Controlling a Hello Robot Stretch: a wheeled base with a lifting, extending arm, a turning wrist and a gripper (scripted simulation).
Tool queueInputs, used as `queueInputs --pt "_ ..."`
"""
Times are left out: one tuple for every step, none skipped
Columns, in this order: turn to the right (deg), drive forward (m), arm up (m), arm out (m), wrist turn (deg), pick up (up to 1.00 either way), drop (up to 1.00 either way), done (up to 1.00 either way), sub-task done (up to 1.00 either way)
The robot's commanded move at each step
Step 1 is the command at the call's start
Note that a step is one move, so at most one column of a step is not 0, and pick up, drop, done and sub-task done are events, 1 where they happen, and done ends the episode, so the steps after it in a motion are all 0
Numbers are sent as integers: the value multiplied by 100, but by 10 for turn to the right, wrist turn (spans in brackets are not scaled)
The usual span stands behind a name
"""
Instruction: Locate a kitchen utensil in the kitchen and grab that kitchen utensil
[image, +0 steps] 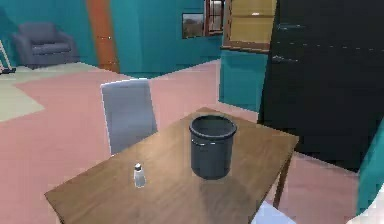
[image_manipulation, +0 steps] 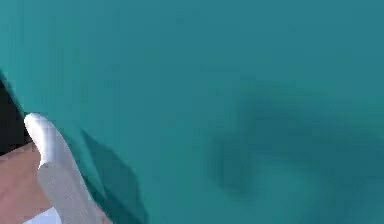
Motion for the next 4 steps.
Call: queueInputs --pt "-450 0 0 0 0 0 0 0 0" --pt "-330 0 0 0 0 0 0 0 0" --pt "0 0 50 0 0 0 0 0 0" --pt "0 0 38 0 0 0 0 0 0"
